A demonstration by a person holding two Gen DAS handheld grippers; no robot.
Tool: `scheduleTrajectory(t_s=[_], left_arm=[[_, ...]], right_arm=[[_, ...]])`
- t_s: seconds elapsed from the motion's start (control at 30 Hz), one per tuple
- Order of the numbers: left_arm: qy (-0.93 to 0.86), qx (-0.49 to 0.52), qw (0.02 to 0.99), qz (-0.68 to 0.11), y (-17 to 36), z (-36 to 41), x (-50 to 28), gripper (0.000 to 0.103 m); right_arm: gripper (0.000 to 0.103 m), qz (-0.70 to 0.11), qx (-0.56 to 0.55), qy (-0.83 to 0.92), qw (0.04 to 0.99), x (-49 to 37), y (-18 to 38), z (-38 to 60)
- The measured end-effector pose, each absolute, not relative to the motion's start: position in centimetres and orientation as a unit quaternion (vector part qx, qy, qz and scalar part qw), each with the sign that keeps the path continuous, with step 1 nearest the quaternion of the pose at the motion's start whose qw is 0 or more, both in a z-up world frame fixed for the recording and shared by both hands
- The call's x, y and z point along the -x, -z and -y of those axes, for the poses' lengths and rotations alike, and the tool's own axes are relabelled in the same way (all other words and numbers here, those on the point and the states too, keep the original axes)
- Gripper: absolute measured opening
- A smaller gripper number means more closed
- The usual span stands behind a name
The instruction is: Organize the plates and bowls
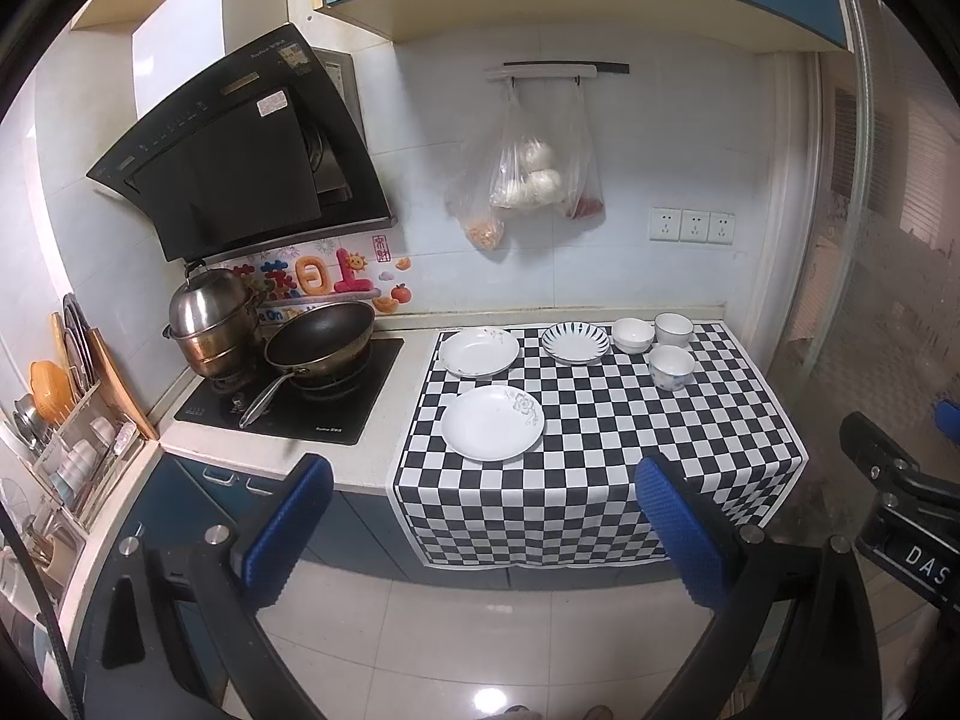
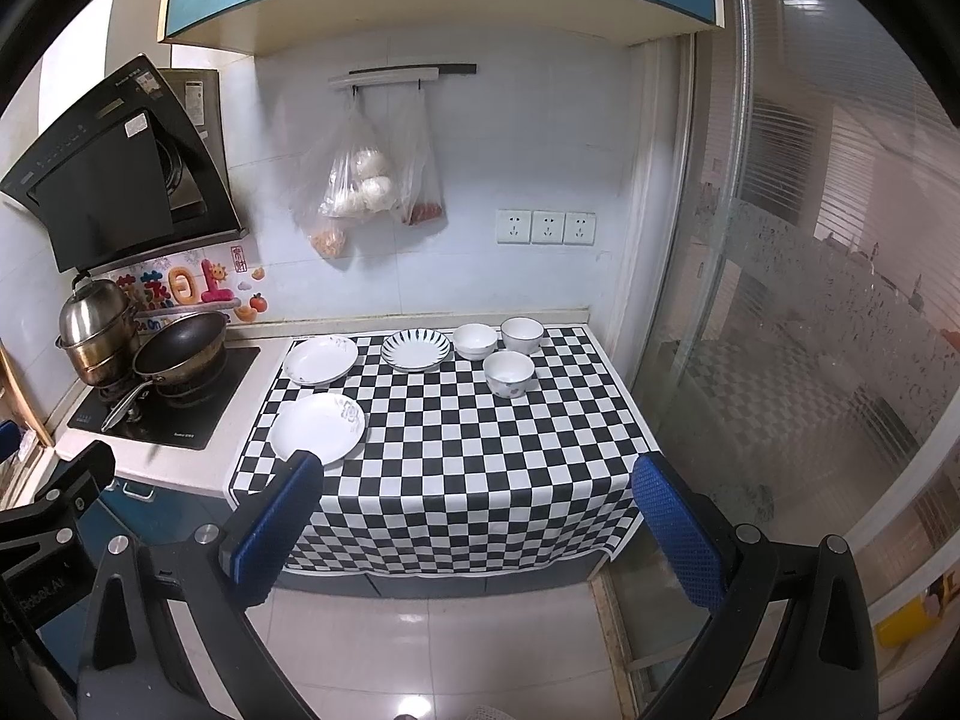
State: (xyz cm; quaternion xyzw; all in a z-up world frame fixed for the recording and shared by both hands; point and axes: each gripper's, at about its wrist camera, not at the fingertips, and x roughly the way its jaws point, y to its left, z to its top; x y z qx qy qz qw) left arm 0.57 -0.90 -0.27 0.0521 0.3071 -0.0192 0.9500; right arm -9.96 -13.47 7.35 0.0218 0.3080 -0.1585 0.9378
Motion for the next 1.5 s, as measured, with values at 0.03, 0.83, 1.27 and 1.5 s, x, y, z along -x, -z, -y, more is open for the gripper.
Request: scheduleTrajectory(t_s=[0.03,0.83,1.27,1.5], left_arm=[[0.018,-0.054,0.950,-0.307,0.2,0.9,-0.6,0.103],[0.026,-0.066,0.949,-0.306,-0.1,1.5,-2.1,0.103],[0.034,-0.059,0.948,-0.312,1.8,-0.6,-7.4,0.103],[0.032,-0.050,0.939,-0.339,5.8,-2.6,-14.6,0.103]], right_arm=[[0.103,-0.307,-0.022,0.159,0.938,10.0,-7.4,13.4],[0.103,-0.304,-0.031,0.166,0.937,8.4,-7.1,14.2],[0.103,-0.314,-0.054,0.195,0.928,3.8,-5.6,13.9],[0.103,-0.314,-0.065,0.171,0.932,-2.7,-1.9,14.2]])
